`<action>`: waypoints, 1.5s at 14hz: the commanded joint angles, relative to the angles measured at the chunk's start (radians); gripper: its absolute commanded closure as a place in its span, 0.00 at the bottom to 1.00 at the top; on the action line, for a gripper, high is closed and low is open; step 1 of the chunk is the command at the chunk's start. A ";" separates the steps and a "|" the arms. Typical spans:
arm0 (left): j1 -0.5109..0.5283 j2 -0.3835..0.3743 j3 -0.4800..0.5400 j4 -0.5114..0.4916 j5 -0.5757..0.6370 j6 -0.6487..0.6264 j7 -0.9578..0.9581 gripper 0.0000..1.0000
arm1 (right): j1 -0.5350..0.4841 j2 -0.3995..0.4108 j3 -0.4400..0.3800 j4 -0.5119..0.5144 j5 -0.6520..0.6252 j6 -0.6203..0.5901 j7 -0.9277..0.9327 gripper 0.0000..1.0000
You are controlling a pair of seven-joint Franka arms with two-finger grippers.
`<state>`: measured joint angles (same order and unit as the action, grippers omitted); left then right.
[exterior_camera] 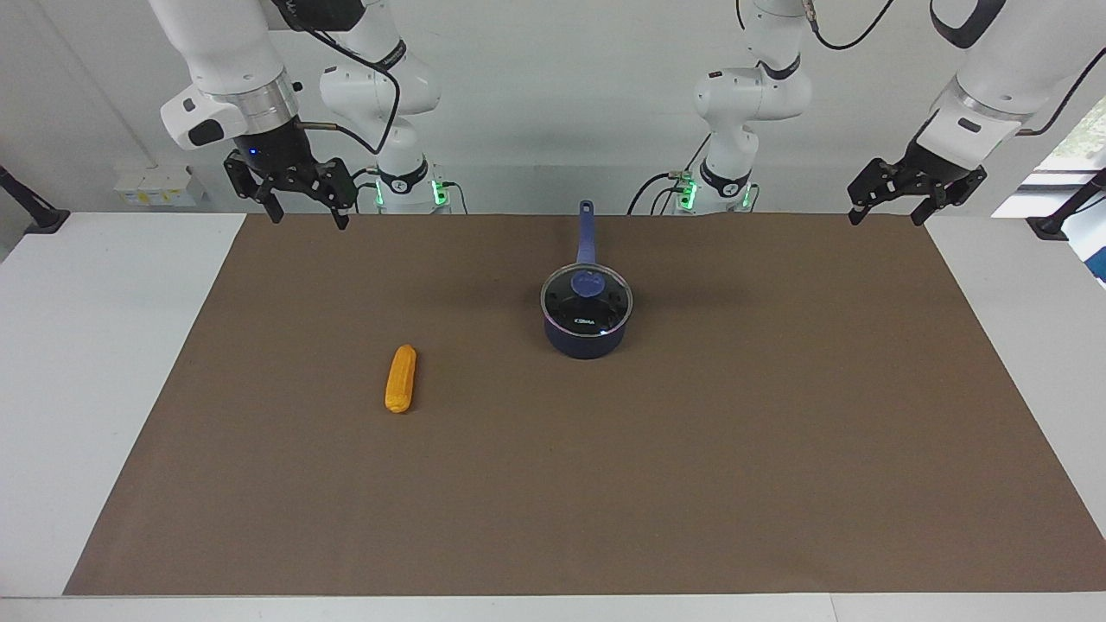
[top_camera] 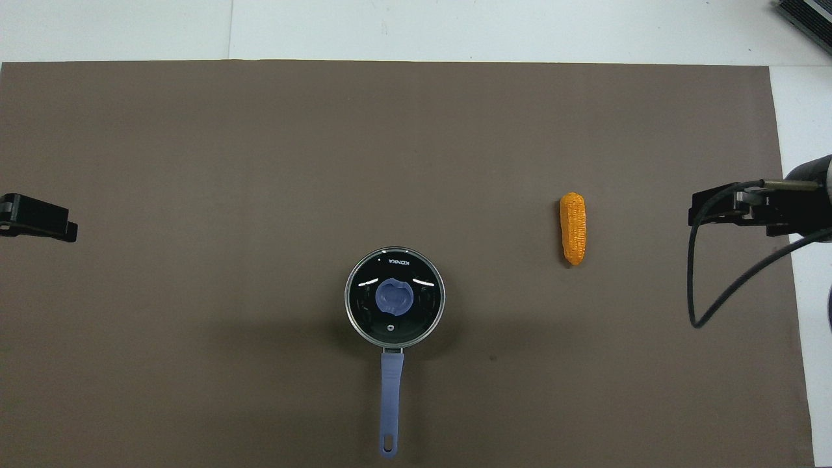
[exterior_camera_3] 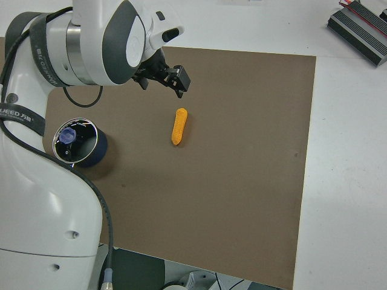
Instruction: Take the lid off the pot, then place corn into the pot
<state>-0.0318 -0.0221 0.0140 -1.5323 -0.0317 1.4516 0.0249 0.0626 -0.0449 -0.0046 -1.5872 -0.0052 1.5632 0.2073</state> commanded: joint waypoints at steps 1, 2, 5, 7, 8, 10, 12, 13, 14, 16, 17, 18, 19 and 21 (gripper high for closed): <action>0.012 -0.022 -0.011 0.000 0.006 -0.022 0.015 0.00 | -0.018 -0.026 0.009 -0.033 0.021 0.021 -0.022 0.00; 0.012 -0.021 -0.011 0.000 0.007 -0.019 0.013 0.00 | -0.018 -0.026 0.009 -0.033 0.021 0.021 -0.022 0.00; 0.006 -0.022 -0.011 -0.002 0.007 -0.019 0.013 0.00 | -0.018 -0.023 0.008 -0.030 0.021 0.024 -0.022 0.00; 0.001 -0.028 -0.011 -0.018 0.007 -0.019 0.016 0.00 | -0.018 -0.021 0.008 -0.027 0.019 0.024 -0.022 0.00; 0.001 -0.033 -0.012 -0.034 0.007 -0.014 0.018 0.00 | -0.018 -0.023 0.009 -0.027 0.019 0.024 -0.020 0.00; -0.007 -0.036 -0.016 -0.035 0.006 -0.013 0.015 0.00 | -0.018 -0.023 0.008 -0.027 0.021 0.024 -0.022 0.00; -0.017 -0.030 -0.022 -0.037 0.007 -0.010 0.013 0.00 | -0.018 -0.023 0.009 -0.028 0.021 0.024 -0.022 0.00; -0.037 -0.024 -0.020 -0.040 0.016 -0.005 0.013 0.00 | -0.018 -0.023 0.008 -0.028 0.021 0.023 -0.025 0.00; -0.049 -0.024 -0.020 -0.046 0.016 0.003 0.013 0.00 | -0.018 -0.023 0.008 -0.028 0.021 0.023 -0.025 0.00; -0.069 -0.021 -0.022 -0.060 0.016 0.021 0.013 0.00 | -0.018 -0.023 0.008 -0.030 0.021 0.023 -0.025 0.00; -0.082 -0.021 -0.022 -0.071 0.016 0.035 0.013 0.00 | -0.018 -0.023 0.008 -0.030 0.021 0.023 -0.025 0.00; -0.102 -0.021 -0.022 -0.078 0.016 0.052 0.015 0.00 | -0.018 -0.023 0.008 -0.030 0.021 0.023 -0.025 0.00; -0.121 -0.019 -0.023 -0.083 0.016 0.055 0.047 0.00 | -0.018 -0.024 0.008 -0.030 0.021 0.023 -0.025 0.00; -0.158 -0.019 -0.023 -0.098 0.015 0.072 0.084 0.00 | -0.018 -0.024 0.008 -0.030 0.021 0.020 -0.025 0.00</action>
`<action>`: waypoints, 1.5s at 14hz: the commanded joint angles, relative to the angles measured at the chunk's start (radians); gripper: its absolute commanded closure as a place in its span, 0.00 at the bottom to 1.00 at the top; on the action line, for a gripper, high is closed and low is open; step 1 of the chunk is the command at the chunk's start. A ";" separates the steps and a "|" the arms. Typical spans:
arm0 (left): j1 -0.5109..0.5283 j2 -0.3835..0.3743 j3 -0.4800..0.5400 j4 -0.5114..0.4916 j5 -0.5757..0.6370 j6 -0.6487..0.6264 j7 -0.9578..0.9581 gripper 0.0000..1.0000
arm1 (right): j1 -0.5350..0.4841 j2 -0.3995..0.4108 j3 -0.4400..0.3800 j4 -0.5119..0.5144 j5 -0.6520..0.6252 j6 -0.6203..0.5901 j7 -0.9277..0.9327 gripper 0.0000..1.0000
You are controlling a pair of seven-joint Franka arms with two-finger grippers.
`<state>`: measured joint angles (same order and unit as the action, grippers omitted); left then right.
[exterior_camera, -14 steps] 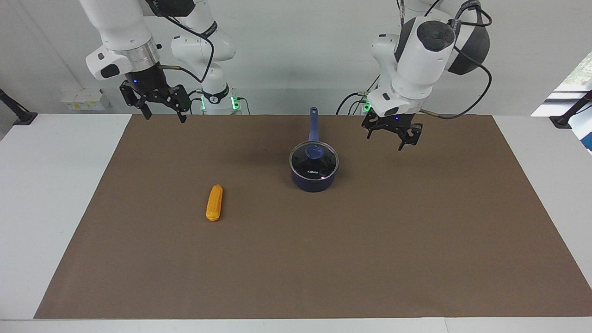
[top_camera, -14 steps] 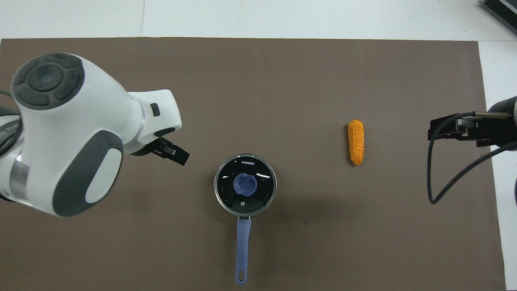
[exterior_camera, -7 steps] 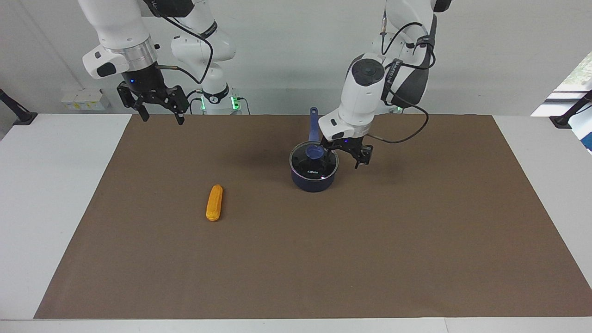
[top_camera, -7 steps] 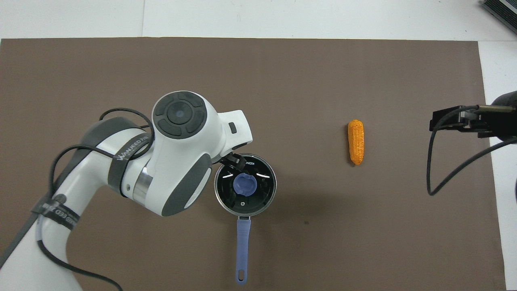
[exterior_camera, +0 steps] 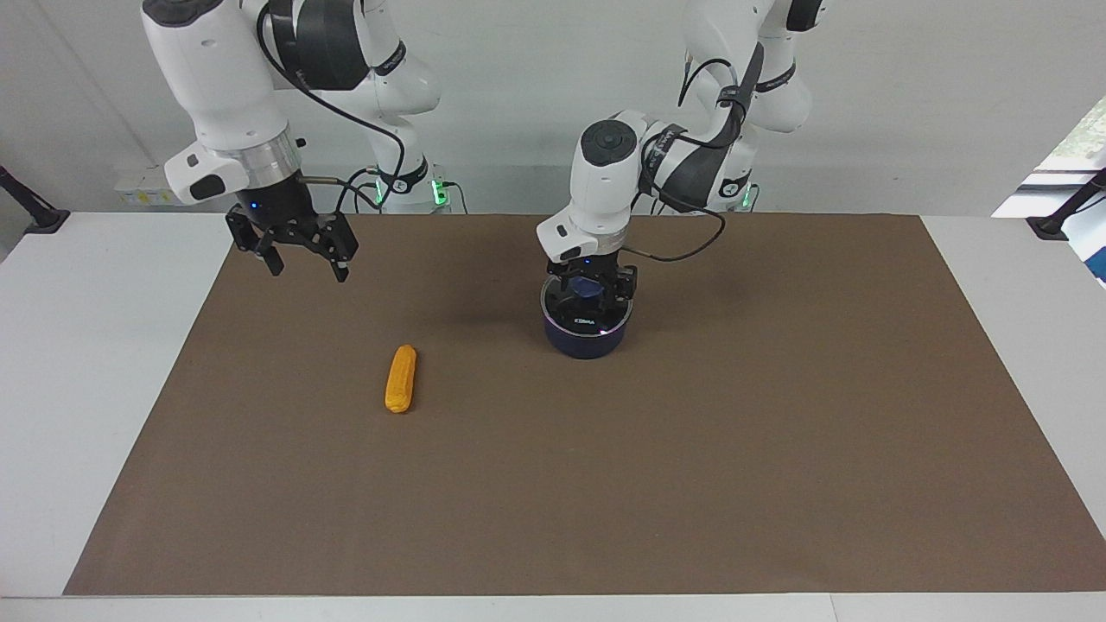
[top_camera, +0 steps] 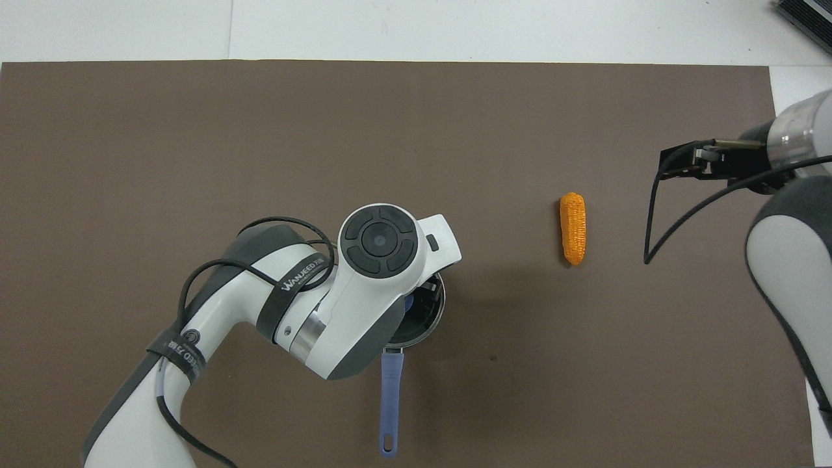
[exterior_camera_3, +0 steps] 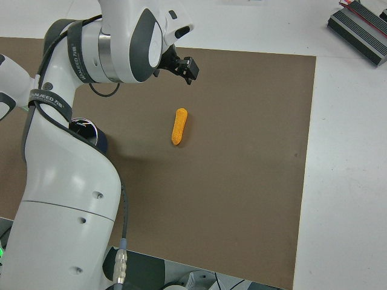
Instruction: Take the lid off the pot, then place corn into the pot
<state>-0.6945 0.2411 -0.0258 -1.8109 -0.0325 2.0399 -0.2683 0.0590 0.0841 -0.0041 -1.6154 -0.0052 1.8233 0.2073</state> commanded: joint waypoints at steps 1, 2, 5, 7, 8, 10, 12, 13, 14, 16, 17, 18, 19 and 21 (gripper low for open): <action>-0.020 -0.075 0.017 -0.125 0.003 0.066 -0.032 0.00 | -0.005 0.077 0.007 -0.007 0.018 0.082 -0.022 0.00; -0.034 -0.078 0.017 -0.125 0.003 0.063 -0.034 0.00 | -0.004 0.104 0.009 -0.014 0.018 0.106 -0.023 0.00; -0.039 -0.078 0.018 -0.116 0.003 0.054 -0.034 0.00 | 0.021 0.158 0.010 -0.059 0.018 0.212 -0.020 0.00; -0.040 -0.077 0.018 -0.113 0.008 0.051 -0.035 0.00 | 0.022 0.173 0.012 -0.127 0.018 0.267 -0.019 0.00; -0.040 -0.077 0.018 -0.113 0.009 0.051 -0.035 0.00 | 0.022 0.181 0.012 -0.159 0.018 0.309 -0.017 0.00; -0.042 -0.078 0.018 -0.114 0.013 0.049 -0.037 0.15 | 0.022 0.207 0.015 -0.187 0.018 0.359 -0.022 0.00; -0.054 -0.078 0.017 -0.110 0.011 0.046 -0.104 0.95 | 0.041 0.223 0.015 -0.213 0.018 0.363 -0.029 0.00; -0.056 -0.078 0.015 -0.105 0.008 0.043 -0.167 1.00 | 0.044 0.223 0.016 -0.233 0.018 0.370 -0.023 0.00; -0.059 -0.077 0.015 -0.100 0.006 0.043 -0.199 1.00 | 0.057 0.224 0.016 -0.251 0.018 0.387 -0.022 0.00; -0.069 -0.069 0.015 -0.055 0.003 0.007 -0.204 1.00 | 0.064 0.249 0.016 -0.287 0.018 0.466 -0.022 0.00; -0.065 -0.066 0.015 -0.021 0.003 -0.022 -0.206 1.00 | 0.070 0.255 0.016 -0.300 0.018 0.509 -0.031 0.00; -0.054 -0.069 0.017 0.002 0.003 -0.046 -0.204 1.00 | 0.070 0.256 0.016 -0.310 0.019 0.527 -0.032 0.00; -0.050 -0.074 0.024 0.021 0.003 -0.064 -0.203 1.00 | 0.070 0.259 0.016 -0.323 0.018 0.531 -0.039 0.00; -0.014 -0.082 0.027 0.039 0.003 -0.090 -0.201 1.00 | 0.068 0.259 0.016 -0.365 0.018 0.588 -0.055 0.00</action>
<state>-0.7358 0.1807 -0.0076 -1.8000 -0.0320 2.0022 -0.4620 0.1379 0.3552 0.0071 -1.9291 -0.0052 2.3521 0.2058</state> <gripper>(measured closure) 0.344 0.000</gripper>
